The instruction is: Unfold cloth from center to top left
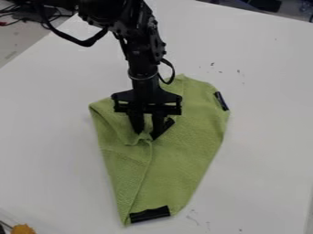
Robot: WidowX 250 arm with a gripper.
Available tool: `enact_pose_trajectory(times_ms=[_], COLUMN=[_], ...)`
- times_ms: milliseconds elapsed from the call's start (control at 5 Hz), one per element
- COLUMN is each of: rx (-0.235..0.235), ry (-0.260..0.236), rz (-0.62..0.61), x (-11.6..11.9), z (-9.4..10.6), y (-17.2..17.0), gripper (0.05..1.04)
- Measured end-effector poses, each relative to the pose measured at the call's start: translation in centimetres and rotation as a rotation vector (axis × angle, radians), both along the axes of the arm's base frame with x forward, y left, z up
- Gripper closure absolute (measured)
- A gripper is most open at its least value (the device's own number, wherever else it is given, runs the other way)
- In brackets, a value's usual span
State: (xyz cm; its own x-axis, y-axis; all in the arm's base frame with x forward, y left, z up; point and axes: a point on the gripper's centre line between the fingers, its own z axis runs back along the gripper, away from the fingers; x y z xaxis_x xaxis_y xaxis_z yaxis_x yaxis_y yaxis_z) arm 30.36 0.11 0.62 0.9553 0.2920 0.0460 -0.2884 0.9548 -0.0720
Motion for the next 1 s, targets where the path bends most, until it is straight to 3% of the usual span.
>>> enact_pose_trajectory(times_ms=[200,400,600,800,1000], rx=[-0.005,0.010,0.033,0.074,0.108], ry=[0.000,0.021,0.057,0.001,-0.052], rz=[-0.011,-0.015,-0.021,0.012,0.077], x=[0.3,0.2,0.0,1.1,1.8], z=[-0.1,0.0,0.5,4.2,6.2], y=[0.1,0.3,0.2,0.2,0.6], gripper=[0.899,1.014,1.031,1.031,1.031])
